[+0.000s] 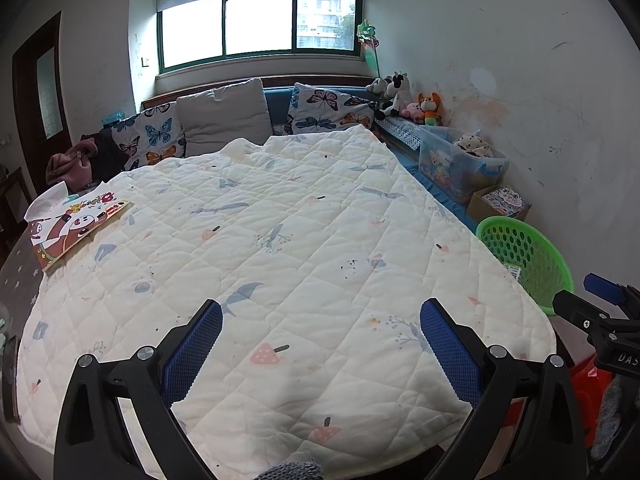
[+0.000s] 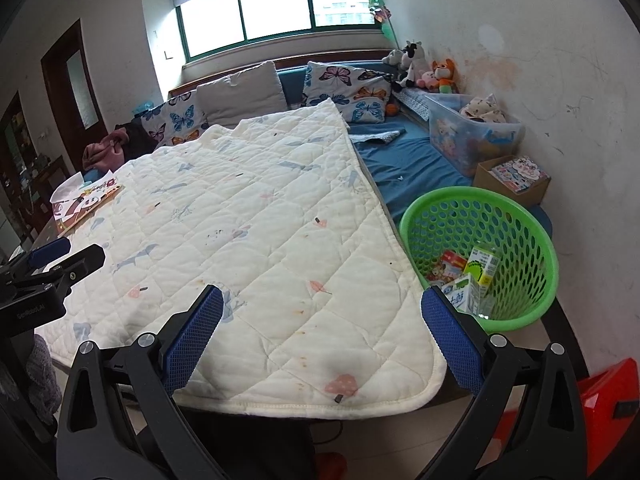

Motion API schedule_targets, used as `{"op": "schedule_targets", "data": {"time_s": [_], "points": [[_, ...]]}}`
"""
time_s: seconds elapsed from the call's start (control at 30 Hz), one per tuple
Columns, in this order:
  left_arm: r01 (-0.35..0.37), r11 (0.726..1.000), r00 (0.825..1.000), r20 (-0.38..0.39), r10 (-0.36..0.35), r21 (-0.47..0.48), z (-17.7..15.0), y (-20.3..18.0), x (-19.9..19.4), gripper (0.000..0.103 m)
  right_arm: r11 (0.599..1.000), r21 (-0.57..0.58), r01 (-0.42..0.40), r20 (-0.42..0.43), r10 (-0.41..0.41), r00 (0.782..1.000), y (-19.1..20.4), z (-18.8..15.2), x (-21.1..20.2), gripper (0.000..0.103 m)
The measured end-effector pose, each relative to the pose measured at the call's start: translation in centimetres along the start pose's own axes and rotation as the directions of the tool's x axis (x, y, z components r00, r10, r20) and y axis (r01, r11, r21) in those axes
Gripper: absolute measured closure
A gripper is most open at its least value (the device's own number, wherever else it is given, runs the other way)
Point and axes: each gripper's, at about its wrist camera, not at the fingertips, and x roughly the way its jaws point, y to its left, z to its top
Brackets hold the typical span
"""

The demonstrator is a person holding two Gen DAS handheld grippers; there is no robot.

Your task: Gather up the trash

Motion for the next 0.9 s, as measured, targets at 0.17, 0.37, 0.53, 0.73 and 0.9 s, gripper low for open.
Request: {"op": "schedule_targets", "data": {"time_s": [0.17, 0.37, 0.53, 0.73, 0.9], "points": [[0.001, 1.0, 1.0, -0.004, -0.001, 0.0, -0.23, 0.04, 0.08, 0.007, 1.0, 0.001, -0.004, 0.0, 0.004, 1.0, -0.04, -0.02, 0.08, 0.005], [-0.001, 1.0, 1.0, -0.005, 0.001, -0.006, -0.52, 0.16, 0.17, 0.007, 1.0, -0.001, -0.004, -0.003, 0.004, 1.0, -0.02, -0.06, 0.23, 0.005], [0.003, 1.0, 1.0, -0.004, -0.003, -0.014, -0.57, 0.28, 0.23, 0.007, 1.0, -0.004, -0.007, -0.002, 0.007, 1.0, 0.03, -0.16, 0.25, 0.004], [-0.005, 1.0, 1.0, -0.003, 0.005, -0.022, -0.56, 0.27, 0.29, 0.007, 1.0, -0.006, -0.009, -0.002, 0.009, 1.0, 0.05, -0.23, 0.32, 0.005], [-0.013, 1.0, 1.0, -0.004, 0.013, -0.028, -0.43, 0.29, 0.26, 0.007, 1.0, -0.006, -0.011, -0.003, 0.011, 1.0, 0.09, -0.23, 0.37, 0.005]]}}
